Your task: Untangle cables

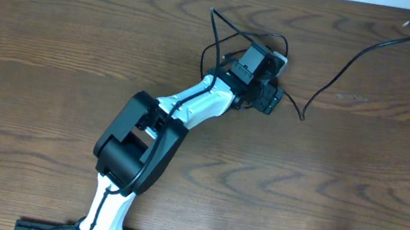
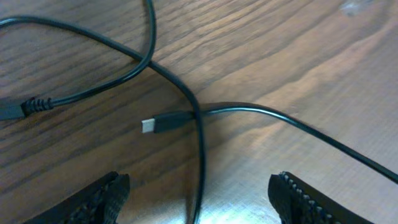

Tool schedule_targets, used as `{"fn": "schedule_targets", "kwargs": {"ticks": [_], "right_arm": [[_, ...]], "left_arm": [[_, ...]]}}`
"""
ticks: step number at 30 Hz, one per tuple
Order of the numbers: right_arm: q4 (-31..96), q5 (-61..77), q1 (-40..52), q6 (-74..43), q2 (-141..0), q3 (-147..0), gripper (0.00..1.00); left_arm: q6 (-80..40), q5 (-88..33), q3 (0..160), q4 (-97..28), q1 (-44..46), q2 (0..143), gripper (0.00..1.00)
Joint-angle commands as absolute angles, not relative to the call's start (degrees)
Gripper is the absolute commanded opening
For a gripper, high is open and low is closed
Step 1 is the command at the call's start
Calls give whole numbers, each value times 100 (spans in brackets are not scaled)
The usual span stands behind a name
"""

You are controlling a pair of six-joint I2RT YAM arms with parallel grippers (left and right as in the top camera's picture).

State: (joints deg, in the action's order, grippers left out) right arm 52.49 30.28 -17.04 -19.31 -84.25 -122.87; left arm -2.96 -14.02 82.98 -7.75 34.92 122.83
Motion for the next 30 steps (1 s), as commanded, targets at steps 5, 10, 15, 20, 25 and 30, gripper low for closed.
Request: {"fn": "schedule_targets", "kwargs": {"ticks": [5, 10, 15, 20, 25, 30], "right_arm": [[5450, 3210, -1717, -1684, -8755, -12368, 1], [5581, 3212, -1715, -1686, -9124, -12363, 1], [5662, 3208, -1717, -1684, -9616, -12363, 1], [5710, 3179, -1721, -1662, -10099, -12363, 1], [5778, 3138, -1750, -1590, -10549, -12363, 1], [5992, 2630, -1758, -1557, -11017, -12363, 1]], "left_arm": [[-268, -668, 8418, -408, 3673, 12661, 70], [-261, -301, 8418, -148, 3798, 12844, 64], [-222, -187, 8418, -5, 3822, 12967, 54], [-220, -187, 8385, -38, 3822, 12999, 13], [-224, -187, 8388, -255, 3806, 12923, 8], [-709, -220, 8388, -1157, 3730, 11883, 7]]}}
